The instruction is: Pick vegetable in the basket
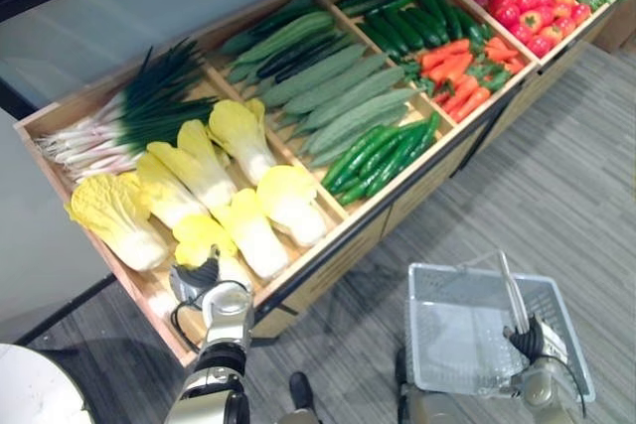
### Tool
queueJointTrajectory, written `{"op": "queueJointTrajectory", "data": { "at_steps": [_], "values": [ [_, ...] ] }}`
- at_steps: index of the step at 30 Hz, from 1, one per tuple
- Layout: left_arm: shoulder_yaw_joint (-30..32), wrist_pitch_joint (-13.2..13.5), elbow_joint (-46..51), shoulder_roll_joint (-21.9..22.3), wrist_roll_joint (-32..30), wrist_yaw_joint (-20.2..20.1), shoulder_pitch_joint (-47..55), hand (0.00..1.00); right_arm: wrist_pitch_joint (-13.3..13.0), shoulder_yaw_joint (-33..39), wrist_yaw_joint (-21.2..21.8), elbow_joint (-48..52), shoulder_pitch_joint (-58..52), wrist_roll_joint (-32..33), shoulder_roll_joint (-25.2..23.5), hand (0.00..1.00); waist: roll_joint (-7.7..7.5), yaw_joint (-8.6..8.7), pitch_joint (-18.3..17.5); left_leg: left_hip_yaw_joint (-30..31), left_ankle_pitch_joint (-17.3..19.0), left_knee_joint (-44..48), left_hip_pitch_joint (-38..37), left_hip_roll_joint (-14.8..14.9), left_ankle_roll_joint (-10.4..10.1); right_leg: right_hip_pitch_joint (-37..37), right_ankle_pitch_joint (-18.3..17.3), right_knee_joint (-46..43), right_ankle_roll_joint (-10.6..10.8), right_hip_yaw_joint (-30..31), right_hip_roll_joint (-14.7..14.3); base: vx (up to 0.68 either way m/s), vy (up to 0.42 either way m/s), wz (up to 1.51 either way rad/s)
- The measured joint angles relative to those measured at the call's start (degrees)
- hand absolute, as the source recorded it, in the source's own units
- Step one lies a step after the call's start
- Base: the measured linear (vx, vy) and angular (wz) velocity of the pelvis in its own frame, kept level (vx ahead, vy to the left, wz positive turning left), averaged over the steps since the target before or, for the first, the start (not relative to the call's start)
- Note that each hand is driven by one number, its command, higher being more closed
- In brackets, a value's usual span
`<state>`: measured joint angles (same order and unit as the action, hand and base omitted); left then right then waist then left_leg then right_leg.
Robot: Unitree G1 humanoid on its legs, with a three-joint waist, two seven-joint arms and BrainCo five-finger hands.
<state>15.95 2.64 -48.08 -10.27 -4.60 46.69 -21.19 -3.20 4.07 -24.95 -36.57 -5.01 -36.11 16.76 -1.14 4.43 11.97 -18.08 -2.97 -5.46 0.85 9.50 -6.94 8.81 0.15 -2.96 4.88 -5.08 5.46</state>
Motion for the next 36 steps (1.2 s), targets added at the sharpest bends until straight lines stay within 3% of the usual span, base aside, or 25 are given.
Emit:
{"op": "queueJointTrajectory", "data": {
  "at_steps": [10,26,36],
  "values": [
    [-0.46,0.96,0.8,0.1,2.24,-1.03,0.5,1.0,0.02,-0.05,0.0,0.09,-0.94,-0.01,-0.02,1.0,-0.68,0.15,0.3,0.38,-0.04,-0.02,-1.39,-0.23,0.05,-1.85,0.04,0.18,0.06,-0.59,0.34,-0.01,0.002,0.03],
    [-2.72,1.07,25.0,5.75,3.44,-2.37,12.31,1.0,2.17,2.85,0.24,0.16,-2.22,-1.38,-3.76,1.0,-0.86,0.04,-0.92,3.47,-0.19,0.02,-2.02,-0.7,0.27,-5.16,0.22,1.88,0.28,-3.63,0.93,-0.01,0.001,0.09],
    [-5.87,1.14,33.81,6.03,2.0,-8.16,17.12,1.0,4.18,5.43,0.62,0.14,-3.06,-3.23,-3.83,1.0,0.16,0.0,-4.23,4.82,-0.58,0.0,-2.21,-0.78,0.79,-6.02,0.3,1.94,0.4,-4.6,1.08,-0.03,0.003,0.05]
  ]
}}
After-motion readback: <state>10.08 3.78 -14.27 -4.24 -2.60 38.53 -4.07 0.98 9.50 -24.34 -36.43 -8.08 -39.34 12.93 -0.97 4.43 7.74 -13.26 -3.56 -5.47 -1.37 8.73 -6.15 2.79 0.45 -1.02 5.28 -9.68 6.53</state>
